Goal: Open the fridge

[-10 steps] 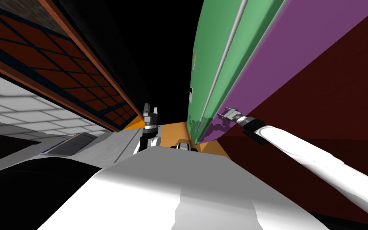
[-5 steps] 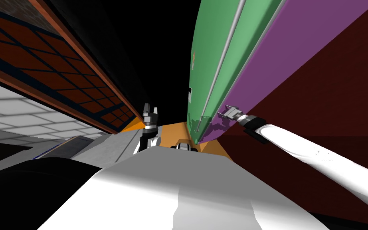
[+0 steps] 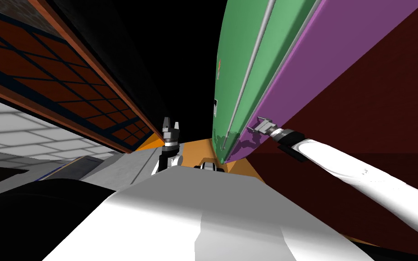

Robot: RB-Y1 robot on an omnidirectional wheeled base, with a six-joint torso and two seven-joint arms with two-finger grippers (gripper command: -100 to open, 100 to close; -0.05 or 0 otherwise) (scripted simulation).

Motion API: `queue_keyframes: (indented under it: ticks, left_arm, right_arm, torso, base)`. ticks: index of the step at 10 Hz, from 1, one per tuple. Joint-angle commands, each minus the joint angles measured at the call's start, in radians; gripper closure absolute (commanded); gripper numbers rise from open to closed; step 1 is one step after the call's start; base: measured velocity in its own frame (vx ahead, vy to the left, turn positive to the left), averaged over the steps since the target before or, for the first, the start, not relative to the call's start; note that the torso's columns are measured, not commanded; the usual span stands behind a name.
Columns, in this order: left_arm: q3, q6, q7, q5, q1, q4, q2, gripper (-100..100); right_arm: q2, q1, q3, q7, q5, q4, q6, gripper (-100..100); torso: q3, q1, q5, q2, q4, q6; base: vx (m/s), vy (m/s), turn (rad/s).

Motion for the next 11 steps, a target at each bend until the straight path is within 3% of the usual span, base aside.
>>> queue_keyframes:
  ticks: [1,6,9,11]
  left_arm:
    - [0.0,0.0,0.0,0.0,0.0,0.0,0.0,0]
    - [0.0,0.0,0.0,0.0,0.0,0.0,0.0,0]
    - [0.0,0.0,0.0,0.0,0.0,0.0,0.0,0]
    - [0.0,0.0,0.0,0.0,0.0,0.0,0.0,0]
  right_arm:
    - [-0.045,0.0,-0.032,-0.031,0.03,-0.029,0.032,-100]
    - [-0.053,-0.001,-0.039,-0.027,0.04,-0.033,0.032,-100]
    - [-0.097,-0.005,-0.074,-0.018,0.094,-0.061,0.031,-100]
    - [-0.097,-0.005,-0.074,-0.034,0.094,-0.061,0.031,-100]
  torso:
    - [0.0,0.0,0.0,0.001,0.0,0.0]
    - [-0.001,0.003,0.002,0.0,0.0,-0.004]
    - [0.0,0.004,0.001,0.0,-0.001,-0.001]
    - [-0.001,0.009,0.004,0.0,-0.001,-0.006]
  base:
    - [0.025,0.021,-0.026]
    - [0.005,0.005,-0.011]
    - [0.039,0.04,-0.092]
    - [0.014,0.035,-0.021]
